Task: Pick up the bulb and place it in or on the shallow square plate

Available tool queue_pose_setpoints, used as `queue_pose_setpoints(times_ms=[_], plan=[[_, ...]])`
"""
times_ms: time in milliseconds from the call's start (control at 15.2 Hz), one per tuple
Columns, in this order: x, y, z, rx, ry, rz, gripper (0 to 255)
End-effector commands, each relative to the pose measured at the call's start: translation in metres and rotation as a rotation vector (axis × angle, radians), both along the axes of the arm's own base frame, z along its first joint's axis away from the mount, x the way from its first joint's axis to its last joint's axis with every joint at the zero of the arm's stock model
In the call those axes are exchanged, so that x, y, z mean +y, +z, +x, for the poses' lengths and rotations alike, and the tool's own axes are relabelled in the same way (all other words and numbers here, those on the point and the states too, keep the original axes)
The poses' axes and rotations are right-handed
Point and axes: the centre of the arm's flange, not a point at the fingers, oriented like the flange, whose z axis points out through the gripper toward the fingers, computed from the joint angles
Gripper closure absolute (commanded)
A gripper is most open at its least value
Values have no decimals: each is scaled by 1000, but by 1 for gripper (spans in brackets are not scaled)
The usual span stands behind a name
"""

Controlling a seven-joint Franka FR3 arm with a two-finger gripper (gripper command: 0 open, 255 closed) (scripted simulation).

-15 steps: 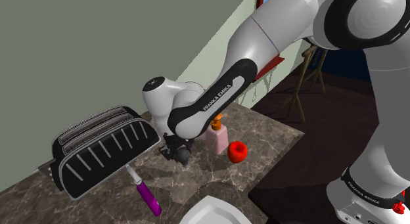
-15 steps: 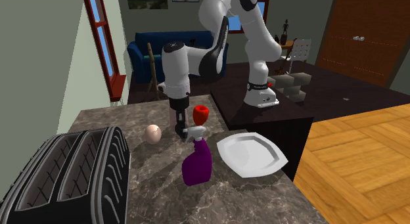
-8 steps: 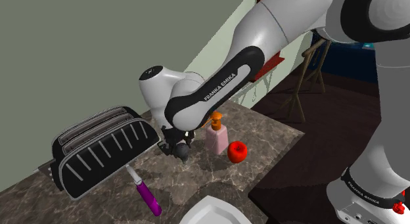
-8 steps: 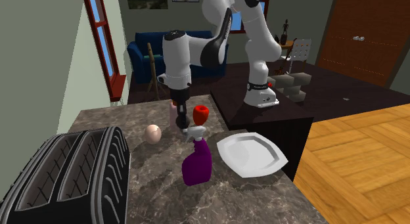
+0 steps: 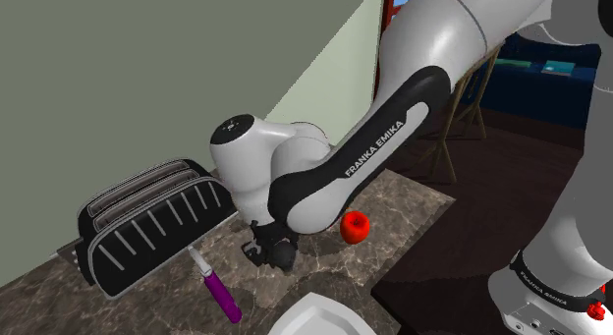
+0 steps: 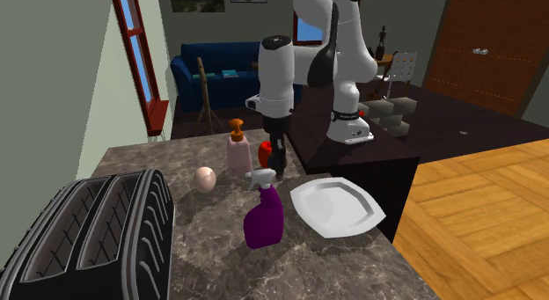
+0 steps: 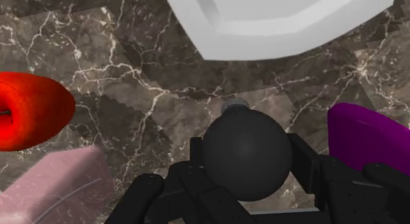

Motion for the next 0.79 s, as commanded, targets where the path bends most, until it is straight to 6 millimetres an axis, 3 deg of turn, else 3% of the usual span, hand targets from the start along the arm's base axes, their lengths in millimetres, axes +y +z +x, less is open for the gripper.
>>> queue_pose_setpoints(times_ms=[0, 726], plan=[[6, 2, -25, 0, -1, -1, 255], [46, 15, -164, 0, -1, -1, 255]])
